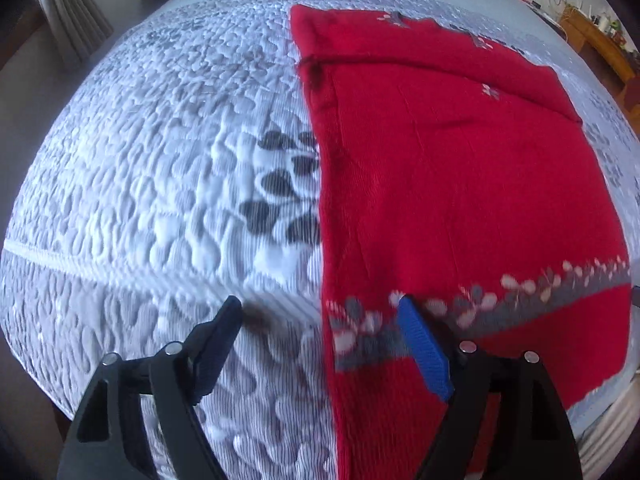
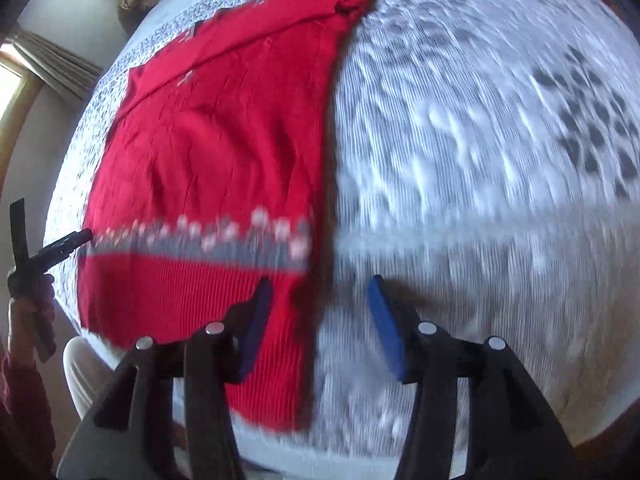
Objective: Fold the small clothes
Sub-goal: 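Grasp the hem with the left gripper while the right gripper grasps the hem too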
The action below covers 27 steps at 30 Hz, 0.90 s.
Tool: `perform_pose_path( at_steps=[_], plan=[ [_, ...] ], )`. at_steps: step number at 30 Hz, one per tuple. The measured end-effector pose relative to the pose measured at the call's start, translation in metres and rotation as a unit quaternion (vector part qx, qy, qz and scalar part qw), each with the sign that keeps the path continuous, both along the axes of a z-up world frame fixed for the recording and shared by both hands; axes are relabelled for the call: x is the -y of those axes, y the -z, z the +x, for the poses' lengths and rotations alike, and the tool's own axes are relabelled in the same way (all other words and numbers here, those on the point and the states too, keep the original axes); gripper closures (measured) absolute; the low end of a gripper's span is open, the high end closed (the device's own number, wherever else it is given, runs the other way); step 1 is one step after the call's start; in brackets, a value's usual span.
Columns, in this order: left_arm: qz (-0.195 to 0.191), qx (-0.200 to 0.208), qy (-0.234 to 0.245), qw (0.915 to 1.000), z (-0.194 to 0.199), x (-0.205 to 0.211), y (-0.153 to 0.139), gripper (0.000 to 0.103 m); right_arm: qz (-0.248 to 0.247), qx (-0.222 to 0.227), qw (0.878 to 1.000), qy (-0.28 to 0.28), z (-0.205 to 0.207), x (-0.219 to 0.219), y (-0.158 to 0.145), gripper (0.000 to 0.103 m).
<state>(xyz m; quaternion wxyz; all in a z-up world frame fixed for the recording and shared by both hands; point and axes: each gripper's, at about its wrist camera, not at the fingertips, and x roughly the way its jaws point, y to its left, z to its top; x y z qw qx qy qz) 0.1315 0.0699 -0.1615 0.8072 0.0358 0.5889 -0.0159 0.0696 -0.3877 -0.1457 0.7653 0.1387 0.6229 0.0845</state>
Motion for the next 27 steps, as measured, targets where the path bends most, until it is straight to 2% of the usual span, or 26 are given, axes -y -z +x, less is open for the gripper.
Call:
perform_pose_path(
  at_steps=[2, 5, 12, 14, 15, 16, 17, 19, 21, 25, 27],
  plan=[
    [-0.017, -0.007, -0.006, 0.9998, -0.013, -0.001, -0.002, 0.022, 0.011, -0.004, 1.000, -0.001, -0.020, 0.001, -0.002, 0.051],
    [-0.022, -0.011, -0.008, 0.9997, -0.036, 0.002, -0.001, 0.022, 0.000, -0.011, 1.000, -0.008, -0.042, -0.004, -0.003, 0.051],
    [-0.046, -0.036, 0.001, 0.9983, -0.074, 0.003, 0.001, 0.024, 0.003, -0.025, 0.999, -0.023, -0.062, -0.019, 0.009, 0.051],
    [-0.047, -0.037, 0.002, 0.9982, -0.079, 0.005, 0.001, 0.033, -0.006, -0.021, 0.999, -0.025, -0.063, -0.023, 0.010, 0.060],
    [-0.049, -0.037, -0.001, 0.9981, -0.080, 0.004, 0.001, 0.042, -0.010, -0.020, 0.999, -0.026, -0.063, -0.024, 0.010, 0.065],
    [-0.052, -0.038, -0.004, 0.9979, -0.082, 0.003, 0.001, 0.051, -0.009, -0.019, 0.999, -0.029, -0.062, -0.027, 0.010, 0.081],
    [-0.053, -0.038, -0.008, 0.9978, -0.084, 0.005, 0.000, 0.056, 0.008, -0.021, 0.999, -0.032, -0.062, -0.028, 0.010, 0.097],
    [-0.074, -0.042, -0.008, 0.9963, -0.085, 0.003, -0.003, 0.084, 0.044, -0.024, 0.998, -0.030, -0.061, -0.028, 0.010, 0.097],
    [-0.099, -0.045, -0.011, 0.9940, -0.087, 0.001, -0.006, 0.091, 0.049, -0.023, 0.998, -0.025, -0.060, -0.026, 0.009, 0.097],
    [-0.136, -0.043, -0.028, 0.9894, -0.089, -0.012, -0.013, 0.093, 0.072, -0.005, 0.997, -0.015, -0.065, -0.018, -0.006, 0.098],
    [-0.142, -0.036, -0.026, 0.9889, -0.092, -0.018, -0.018, 0.094, 0.071, 0.004, 0.997, -0.016, -0.070, -0.015, -0.015, 0.098]
  ],
)
